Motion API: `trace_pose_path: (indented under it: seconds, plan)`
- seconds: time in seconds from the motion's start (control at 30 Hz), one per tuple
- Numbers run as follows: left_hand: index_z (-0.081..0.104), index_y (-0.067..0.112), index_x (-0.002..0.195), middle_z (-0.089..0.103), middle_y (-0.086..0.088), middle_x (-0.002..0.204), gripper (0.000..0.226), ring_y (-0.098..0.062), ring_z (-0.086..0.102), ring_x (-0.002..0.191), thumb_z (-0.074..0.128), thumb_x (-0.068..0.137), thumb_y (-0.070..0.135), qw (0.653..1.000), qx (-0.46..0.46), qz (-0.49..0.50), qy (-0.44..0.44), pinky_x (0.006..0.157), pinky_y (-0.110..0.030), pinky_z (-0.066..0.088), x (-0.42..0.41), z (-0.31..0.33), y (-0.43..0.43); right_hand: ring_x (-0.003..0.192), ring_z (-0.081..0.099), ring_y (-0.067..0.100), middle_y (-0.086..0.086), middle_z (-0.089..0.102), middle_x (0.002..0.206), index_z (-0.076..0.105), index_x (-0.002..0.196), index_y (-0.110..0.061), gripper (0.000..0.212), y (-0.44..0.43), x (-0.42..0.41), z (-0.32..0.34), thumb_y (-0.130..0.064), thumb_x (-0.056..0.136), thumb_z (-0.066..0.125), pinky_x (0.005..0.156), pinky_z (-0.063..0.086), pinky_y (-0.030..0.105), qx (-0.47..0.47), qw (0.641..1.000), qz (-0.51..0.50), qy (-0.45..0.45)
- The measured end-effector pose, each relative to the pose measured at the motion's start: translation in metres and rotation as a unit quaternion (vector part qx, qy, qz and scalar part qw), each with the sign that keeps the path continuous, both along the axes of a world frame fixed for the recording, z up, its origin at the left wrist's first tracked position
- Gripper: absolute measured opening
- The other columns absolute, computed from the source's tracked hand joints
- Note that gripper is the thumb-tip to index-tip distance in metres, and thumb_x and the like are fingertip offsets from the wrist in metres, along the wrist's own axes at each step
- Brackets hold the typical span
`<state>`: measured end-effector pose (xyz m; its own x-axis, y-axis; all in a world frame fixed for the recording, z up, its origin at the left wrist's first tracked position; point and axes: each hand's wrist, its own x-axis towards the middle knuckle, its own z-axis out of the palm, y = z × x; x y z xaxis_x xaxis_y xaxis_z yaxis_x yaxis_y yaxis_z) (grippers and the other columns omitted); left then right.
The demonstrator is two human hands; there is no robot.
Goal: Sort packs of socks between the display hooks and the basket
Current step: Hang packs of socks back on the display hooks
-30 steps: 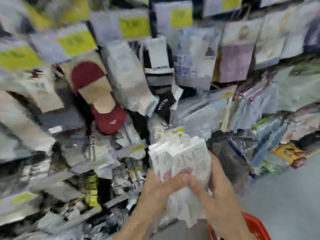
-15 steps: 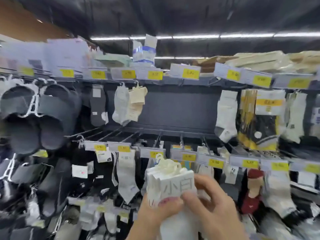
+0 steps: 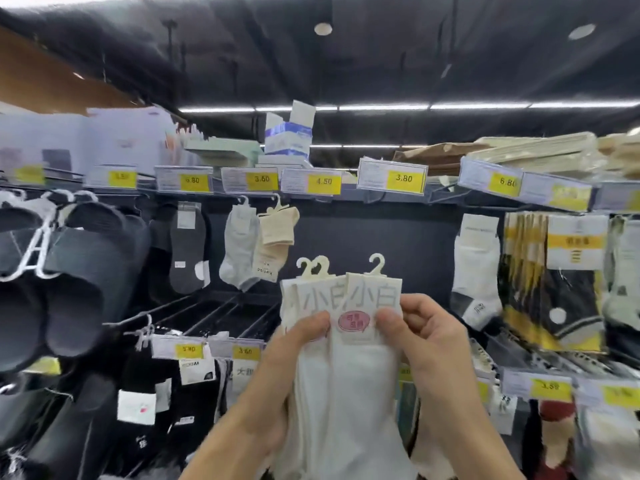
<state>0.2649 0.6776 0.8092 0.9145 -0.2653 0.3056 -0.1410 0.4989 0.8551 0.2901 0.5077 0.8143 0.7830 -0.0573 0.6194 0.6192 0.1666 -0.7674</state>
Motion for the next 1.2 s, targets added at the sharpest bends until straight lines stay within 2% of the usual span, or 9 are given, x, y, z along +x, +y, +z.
trace_pose_path:
  seconds: [0.2,0.33,0.5,0.7,0.8,0.9,1.07,1.13,1.2]
  plan:
    - [0.071,0.015,0.123,0.067,-0.018,0.129,0.057,-0.034,0.065,0.118,0.071,0.080,0.052,0.999,-0.014,-0.035,0.011,0.088,-0.040,0.058,0.073,0.017,-0.019,0.081,0.077,0.024,0.007,0.079,0.089,0.075,0.088,-0.024,0.019,-0.027,0.059,0.014,-0.035,0.072,0.073,0.061,0.060,0.027,-0.025,1.000,0.003,0.004]
    - [0.072,0.016,0.120,0.069,-0.019,0.125,0.050,-0.035,0.067,0.114,0.062,0.088,0.052,1.000,-0.010,-0.024,0.010,0.086,-0.041,0.058,0.114,0.020,-0.037,0.083,0.076,0.026,0.007,0.079,0.092,0.075,0.089,-0.023,0.014,-0.044,0.091,0.022,-0.033,0.080,0.073,0.067,0.061,0.036,-0.052,0.999,0.001,0.015]
    - [0.073,0.010,0.117,0.073,-0.020,0.115,0.047,-0.035,0.073,0.101,0.073,0.080,0.040,1.000,0.006,-0.008,-0.009,0.074,-0.038,0.060,0.142,0.024,-0.058,0.100,0.072,0.033,0.009,0.077,0.102,0.076,0.102,-0.015,0.015,-0.057,0.112,0.011,-0.022,0.090,0.068,0.086,0.057,0.049,-0.038,0.999,-0.016,0.023]
    - [0.074,0.012,0.114,0.075,-0.016,0.111,0.042,-0.032,0.074,0.098,0.072,0.083,0.040,0.999,0.007,-0.031,-0.038,0.072,-0.035,0.060,0.159,0.028,-0.077,0.105,0.072,0.027,0.008,0.076,0.110,0.073,0.112,-0.013,0.019,-0.071,0.119,0.007,-0.020,0.096,0.064,0.092,0.057,0.044,-0.042,0.998,-0.028,0.027]
    - [0.076,0.015,0.112,0.075,-0.015,0.111,0.044,-0.031,0.074,0.099,0.072,0.080,0.045,0.999,0.008,-0.047,-0.026,0.071,-0.034,0.061,0.166,0.036,-0.084,0.105,0.072,0.027,0.008,0.075,0.111,0.069,0.114,-0.013,0.020,-0.075,0.124,0.014,-0.020,0.097,0.062,0.091,0.057,0.045,-0.012,0.999,-0.028,0.031]
    - [0.075,0.015,0.113,0.074,-0.016,0.114,0.039,-0.033,0.074,0.101,0.072,0.082,0.040,0.998,0.007,-0.059,-0.031,0.073,-0.036,0.061,0.174,0.041,-0.088,0.102,0.073,0.024,0.006,0.076,0.110,0.064,0.116,-0.012,0.020,-0.078,0.128,0.020,-0.020,0.099,0.059,0.089,0.058,0.043,0.010,0.999,-0.034,0.030]
    - [0.076,0.017,0.110,0.076,-0.013,0.111,0.036,-0.031,0.074,0.099,0.073,0.082,0.039,0.996,0.039,-0.069,-0.038,0.071,-0.035,0.061,0.181,0.043,-0.097,0.103,0.073,0.022,0.004,0.076,0.111,0.062,0.119,-0.014,0.021,-0.084,0.133,0.024,-0.020,0.100,0.056,0.088,0.059,0.041,-0.019,0.998,-0.040,0.035]
    - [0.078,0.018,0.105,0.077,-0.012,0.108,0.029,-0.030,0.075,0.095,0.071,0.085,0.037,0.997,0.043,-0.049,-0.034,0.068,-0.034,0.060,0.185,0.043,-0.100,0.102,0.073,0.022,0.004,0.076,0.110,0.061,0.118,-0.014,0.019,-0.096,0.141,0.030,-0.019,0.101,0.056,0.088,0.059,0.040,0.012,0.997,-0.064,0.037]
    - [0.079,0.015,0.097,0.077,-0.014,0.098,0.030,-0.028,0.075,0.081,0.066,0.084,0.038,0.998,0.049,-0.037,-0.016,0.062,-0.034,0.059,0.189,0.042,-0.102,0.097,0.073,0.019,0.003,0.076,0.106,0.062,0.113,-0.016,0.015,-0.111,0.156,0.041,-0.018,0.101,0.055,0.083,0.060,0.034,0.037,0.988,-0.144,0.033]
